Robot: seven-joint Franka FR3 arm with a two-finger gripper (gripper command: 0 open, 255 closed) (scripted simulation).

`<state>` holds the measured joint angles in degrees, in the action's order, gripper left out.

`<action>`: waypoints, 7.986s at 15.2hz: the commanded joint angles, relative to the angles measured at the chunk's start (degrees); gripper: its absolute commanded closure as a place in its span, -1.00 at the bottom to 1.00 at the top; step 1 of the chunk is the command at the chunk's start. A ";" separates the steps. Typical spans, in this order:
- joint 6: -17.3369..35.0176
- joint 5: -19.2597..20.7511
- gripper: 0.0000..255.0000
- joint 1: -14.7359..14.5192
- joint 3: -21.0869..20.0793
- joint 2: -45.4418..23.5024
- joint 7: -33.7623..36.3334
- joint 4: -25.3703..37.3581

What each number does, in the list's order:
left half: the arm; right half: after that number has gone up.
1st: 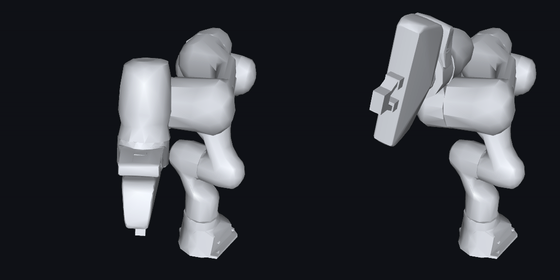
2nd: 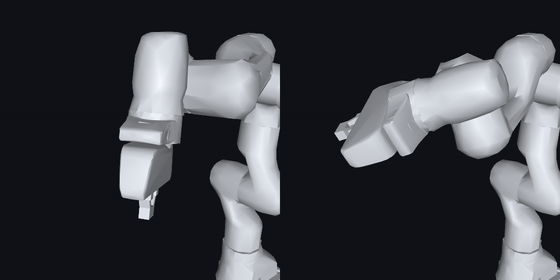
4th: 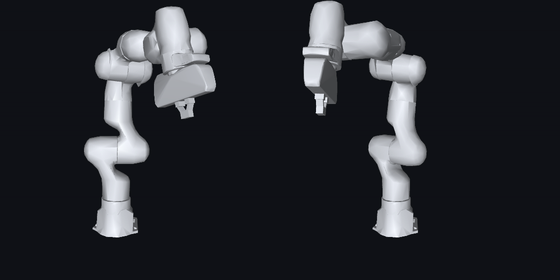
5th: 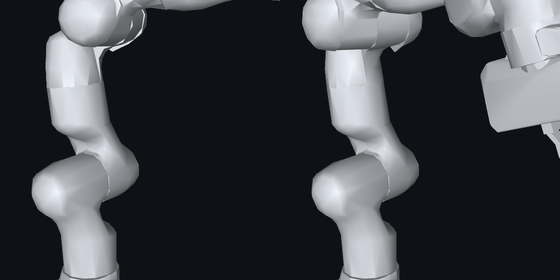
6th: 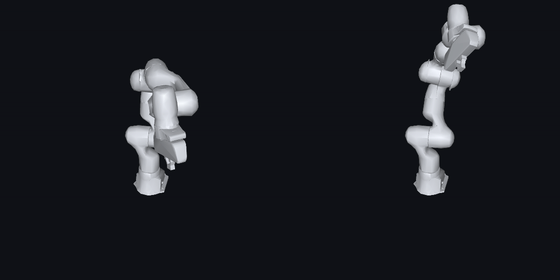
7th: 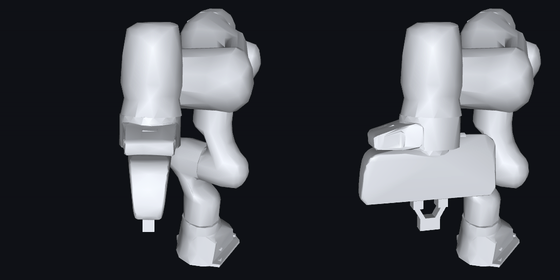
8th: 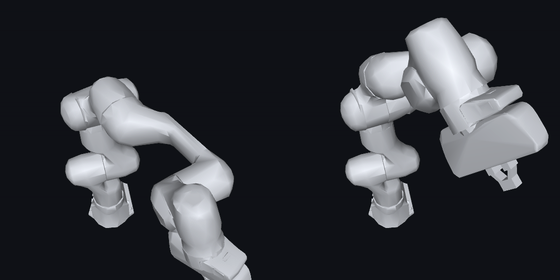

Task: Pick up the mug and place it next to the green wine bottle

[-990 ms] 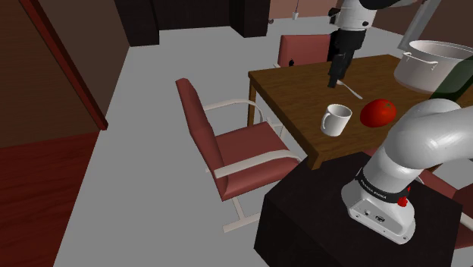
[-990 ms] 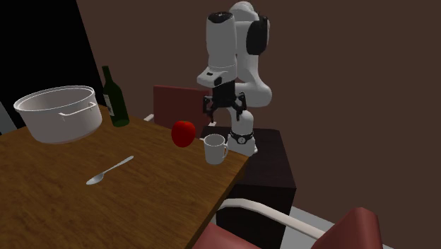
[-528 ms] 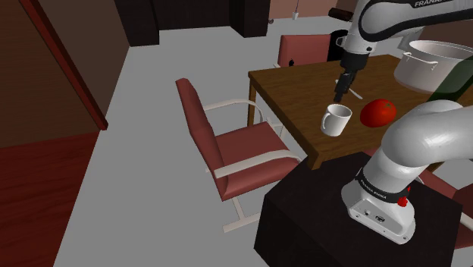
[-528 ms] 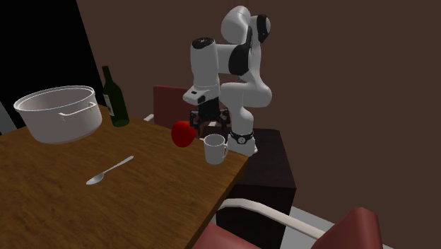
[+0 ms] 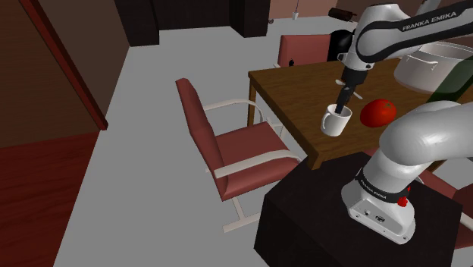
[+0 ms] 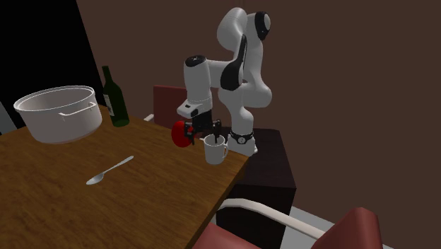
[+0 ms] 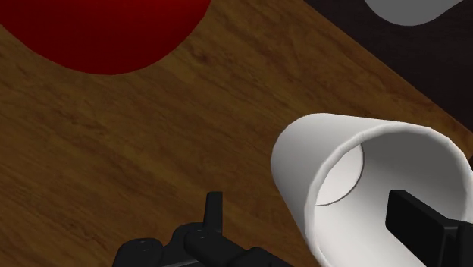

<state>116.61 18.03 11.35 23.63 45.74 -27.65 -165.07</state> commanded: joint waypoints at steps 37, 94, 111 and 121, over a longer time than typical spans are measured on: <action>-12.31 -3.06 1.00 -1.04 -3.36 4.43 0.05 8.01; -52.45 -9.98 1.00 -4.85 -9.48 -8.33 -1.96 60.86; -55.00 3.15 1.00 -4.25 9.42 -9.68 -25.09 69.66; -53.59 7.43 1.00 -9.37 29.21 -18.23 -43.23 82.94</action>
<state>62.40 25.36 2.85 50.39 28.57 -69.03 -83.27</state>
